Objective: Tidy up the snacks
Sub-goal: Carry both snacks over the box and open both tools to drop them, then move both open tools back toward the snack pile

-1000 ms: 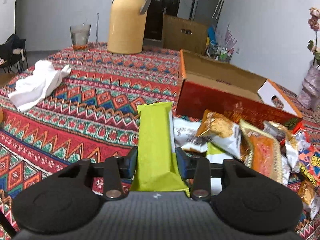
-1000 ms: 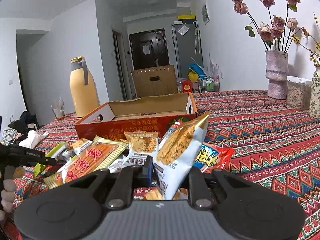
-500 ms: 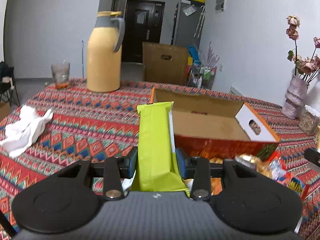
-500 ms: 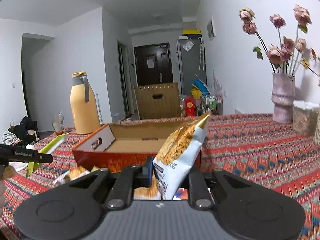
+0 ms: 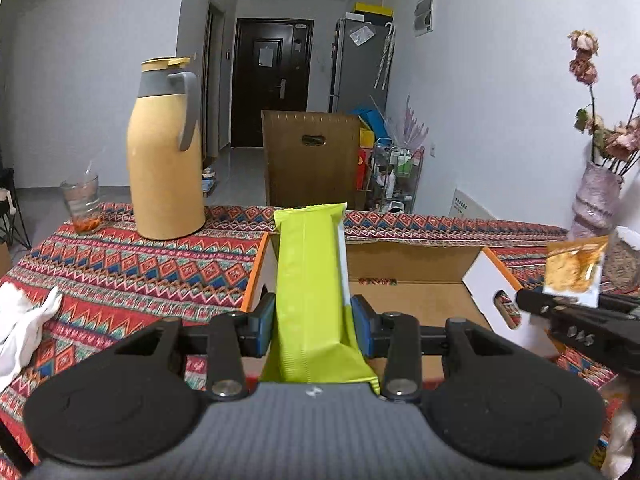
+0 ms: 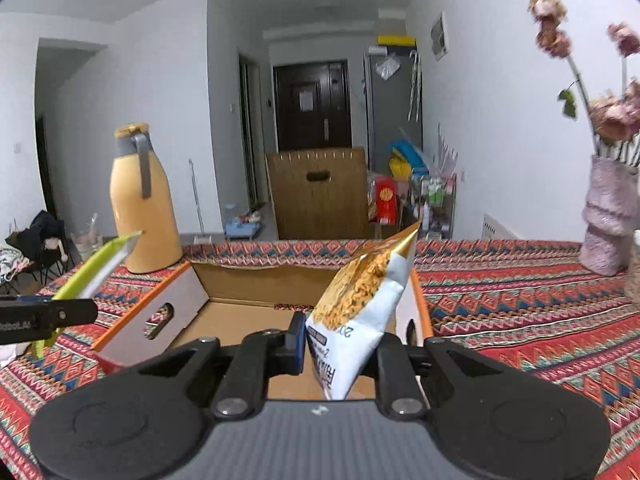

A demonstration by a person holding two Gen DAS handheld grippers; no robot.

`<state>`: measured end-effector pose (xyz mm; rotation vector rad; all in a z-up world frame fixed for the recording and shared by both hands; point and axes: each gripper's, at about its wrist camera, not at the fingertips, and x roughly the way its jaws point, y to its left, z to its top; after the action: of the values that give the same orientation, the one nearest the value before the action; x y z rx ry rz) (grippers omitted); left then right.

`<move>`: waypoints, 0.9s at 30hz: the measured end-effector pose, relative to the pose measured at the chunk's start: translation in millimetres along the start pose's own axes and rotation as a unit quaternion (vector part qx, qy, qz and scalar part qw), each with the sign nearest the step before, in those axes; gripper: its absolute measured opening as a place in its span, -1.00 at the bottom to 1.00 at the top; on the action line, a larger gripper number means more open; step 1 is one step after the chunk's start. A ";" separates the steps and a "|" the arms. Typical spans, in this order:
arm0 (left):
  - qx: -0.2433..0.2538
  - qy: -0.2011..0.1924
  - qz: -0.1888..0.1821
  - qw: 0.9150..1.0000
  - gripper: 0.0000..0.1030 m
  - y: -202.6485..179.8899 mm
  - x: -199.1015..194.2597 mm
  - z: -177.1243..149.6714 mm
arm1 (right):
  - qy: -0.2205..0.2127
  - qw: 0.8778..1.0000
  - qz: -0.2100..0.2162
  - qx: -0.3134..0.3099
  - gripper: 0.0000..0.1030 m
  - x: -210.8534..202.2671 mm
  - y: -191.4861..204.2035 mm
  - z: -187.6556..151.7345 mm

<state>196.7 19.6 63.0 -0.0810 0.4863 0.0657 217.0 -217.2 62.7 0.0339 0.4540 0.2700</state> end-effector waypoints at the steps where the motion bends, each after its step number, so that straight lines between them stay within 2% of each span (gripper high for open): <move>1: 0.001 0.000 0.003 1.000 -0.21 -1.8 7.2 1.8 | 0.011 1.000 0.001 -0.002 -0.70 12.1 0.3 2.4; 6: 0.000 0.006 0.011 1.000 -0.21 -4.2 36.6 -2.7 | 0.057 0.998 0.000 0.001 -0.70 51.7 -2.8 -1.1; 13: -0.007 0.028 0.001 1.000 -0.20 3.6 55.8 -14.5 | 0.081 0.997 -0.004 0.009 -0.68 74.5 -10.5 -13.7; 14: -0.009 0.026 -0.001 1.000 -0.15 4.6 54.8 -15.4 | 0.086 0.996 -0.005 0.010 -0.62 77.1 -11.0 -14.8; 15: -0.011 0.024 -0.004 1.000 0.01 5.9 53.7 -15.9 | 0.089 0.996 -0.007 0.012 -0.62 78.3 -11.4 -16.1; 16: -0.014 0.020 -0.004 1.000 0.12 7.1 51.9 -16.1 | 0.090 0.996 -0.011 0.014 -0.46 78.7 -12.7 -17.2; 17: -0.017 0.015 -0.001 1.000 0.40 8.3 49.4 -15.8 | 0.091 0.996 -0.013 0.016 -0.16 78.8 -13.8 -17.3; 18: -0.019 0.010 0.003 1.000 0.64 9.3 47.0 -15.8 | 0.090 0.996 -0.015 0.020 0.00 77.7 -14.9 -17.4; 19: -0.022 0.003 0.006 1.000 0.72 10.2 43.3 -15.8 | 0.085 0.996 -0.017 0.023 0.36 75.1 -16.0 -17.2; 20: -0.025 -0.003 0.007 1.000 0.85 11.8 39.1 -15.5 | 0.078 0.996 -0.020 0.025 0.62 72.3 -16.7 -16.4; 21: -0.029 -0.008 0.007 1.000 1.00 12.6 37.0 -13.9 | 0.069 0.997 -0.023 0.028 0.70 67.6 -17.6 -15.8; 24: -0.035 -0.023 0.008 0.999 1.00 13.8 27.7 -11.3 | 0.047 0.998 -0.020 0.038 0.97 52.9 -21.1 -13.1; 27: -0.035 -0.029 0.006 0.999 1.00 12.5 22.2 -9.2 | 0.031 0.998 -0.021 0.043 1.00 44.3 -23.1 -11.0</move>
<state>210.9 32.1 43.7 -0.1447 0.4266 0.0968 256.2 -228.1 31.7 0.1008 0.5268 0.2102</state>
